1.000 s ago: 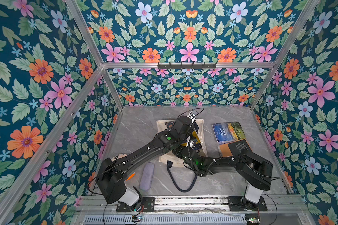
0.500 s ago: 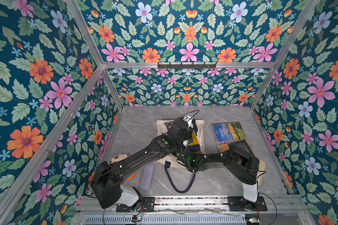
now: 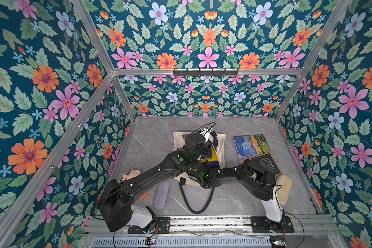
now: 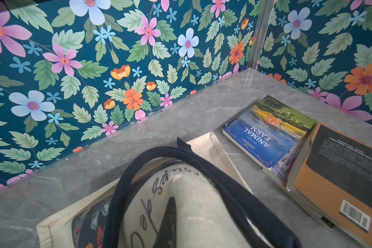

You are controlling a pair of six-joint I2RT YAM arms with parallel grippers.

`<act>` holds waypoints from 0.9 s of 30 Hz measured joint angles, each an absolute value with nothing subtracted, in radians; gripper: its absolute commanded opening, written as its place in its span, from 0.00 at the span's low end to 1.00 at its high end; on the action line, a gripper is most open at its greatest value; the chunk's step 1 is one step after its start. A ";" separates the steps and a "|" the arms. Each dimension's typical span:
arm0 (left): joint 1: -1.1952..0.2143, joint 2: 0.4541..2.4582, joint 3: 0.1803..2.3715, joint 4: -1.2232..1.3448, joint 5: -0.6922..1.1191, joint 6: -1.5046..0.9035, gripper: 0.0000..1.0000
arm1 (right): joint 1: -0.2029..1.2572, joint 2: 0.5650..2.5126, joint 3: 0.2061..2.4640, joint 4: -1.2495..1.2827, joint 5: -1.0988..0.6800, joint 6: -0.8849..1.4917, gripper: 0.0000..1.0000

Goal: Take out the books from the canvas bag
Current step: Pick up the book from the canvas bag.

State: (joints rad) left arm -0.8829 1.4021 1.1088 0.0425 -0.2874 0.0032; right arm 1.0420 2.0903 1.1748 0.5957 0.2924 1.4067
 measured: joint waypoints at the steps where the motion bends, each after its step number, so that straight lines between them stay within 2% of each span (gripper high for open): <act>1: -0.883 1.401 1.105 0.049 -0.286 0.000 0.00 | 1.040 2.101 1.189 0.597 0.292 1.406 0.53; 3: -0.883 1.401 1.102 0.054 -0.279 -0.002 0.00 | 1.034 2.119 1.215 0.592 0.292 1.406 0.52; 7: -0.882 1.401 1.097 0.066 -0.272 -0.012 0.00 | 1.027 2.150 1.264 0.587 0.298 1.402 0.40; 10: -0.882 1.399 1.092 0.075 -0.268 -0.019 0.00 | 1.023 2.170 1.285 0.582 0.311 1.402 0.38; 14: -0.884 1.397 1.085 0.084 -0.265 -0.022 0.00 | 1.006 2.188 1.295 0.575 0.323 1.404 0.29; 27: -0.892 1.405 1.087 0.098 -0.326 -0.014 0.00 | 0.962 2.117 1.206 0.611 0.315 1.379 0.07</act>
